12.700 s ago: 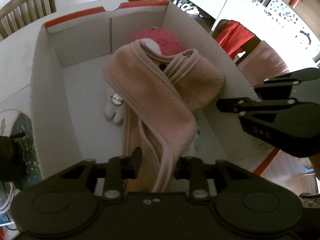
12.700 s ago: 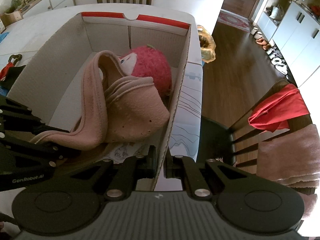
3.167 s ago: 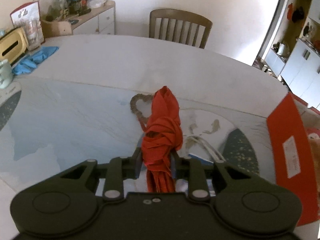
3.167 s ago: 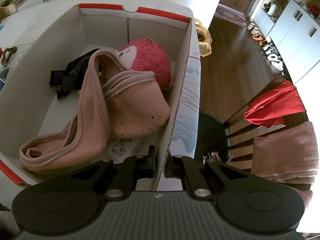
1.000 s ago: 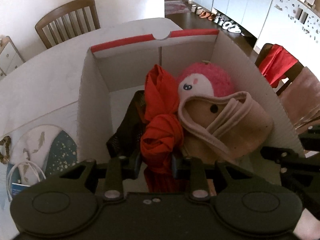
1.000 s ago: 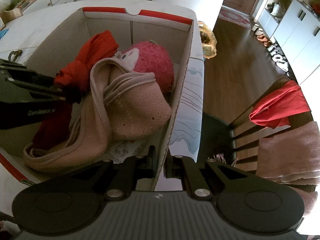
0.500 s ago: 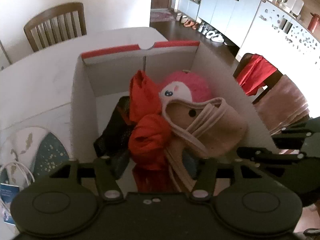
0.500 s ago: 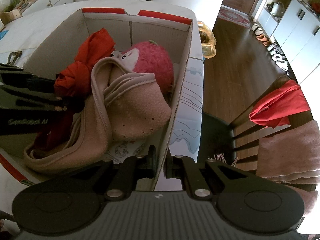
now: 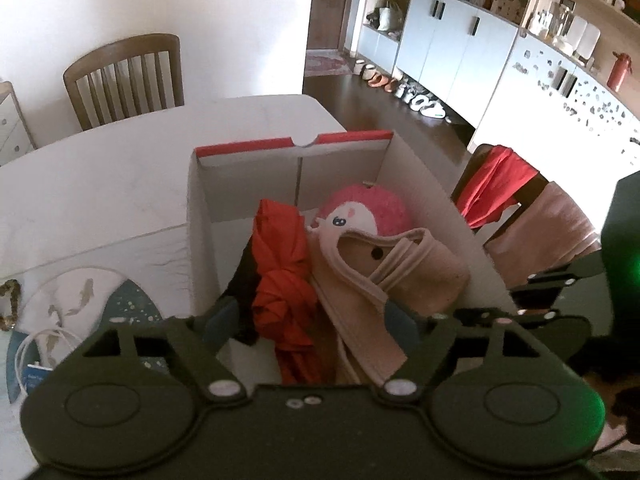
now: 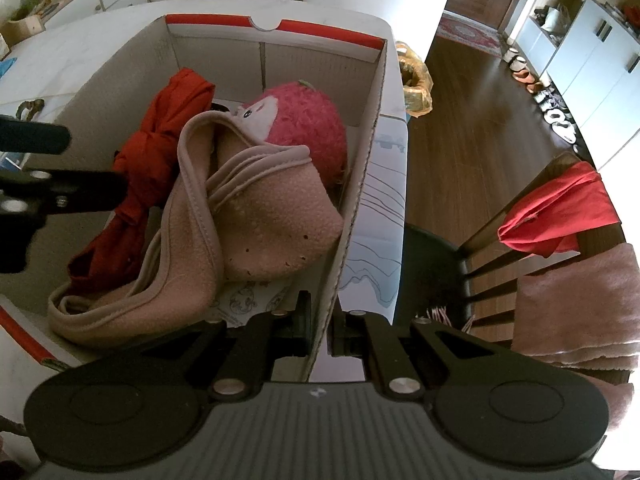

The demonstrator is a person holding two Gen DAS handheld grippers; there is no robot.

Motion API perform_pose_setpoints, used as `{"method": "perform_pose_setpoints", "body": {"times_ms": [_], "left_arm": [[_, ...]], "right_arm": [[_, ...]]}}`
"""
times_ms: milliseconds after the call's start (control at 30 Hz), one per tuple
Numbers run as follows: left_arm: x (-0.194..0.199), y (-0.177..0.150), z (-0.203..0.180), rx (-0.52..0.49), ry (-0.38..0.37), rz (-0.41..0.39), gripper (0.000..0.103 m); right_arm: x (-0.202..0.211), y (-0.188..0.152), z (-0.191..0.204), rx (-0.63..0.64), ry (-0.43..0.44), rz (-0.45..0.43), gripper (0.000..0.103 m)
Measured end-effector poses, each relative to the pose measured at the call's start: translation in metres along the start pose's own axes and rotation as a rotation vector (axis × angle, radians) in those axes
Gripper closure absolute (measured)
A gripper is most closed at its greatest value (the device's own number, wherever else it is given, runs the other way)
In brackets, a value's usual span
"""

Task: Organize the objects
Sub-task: 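Move the left gripper back to the table over the white cable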

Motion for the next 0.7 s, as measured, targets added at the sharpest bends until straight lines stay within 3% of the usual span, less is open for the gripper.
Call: {"method": "perform_pose_setpoints", "body": {"times_ms": [400,700], "left_arm": [[0.037,0.004,0.019,-0.002,0.080,-0.097,0.002],[0.052,-0.007,0.073,0.101,0.145,-0.128,0.001]], "right_arm": [[0.001,0.000,0.000,0.014,-0.004,0.001,0.096],[0.003,0.000,-0.004,0.022,-0.016,0.008,0.096]]}}
Point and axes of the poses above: each gripper's, at about its wrist camera, not at the fingertips, and x roughly against the way its jaws point, z to its left, y to its top, the point moved 10 cm from there along -x, roughly the way its jaws point, and after that the axes turned 3 degrees about -x, right-handed, at the moved point
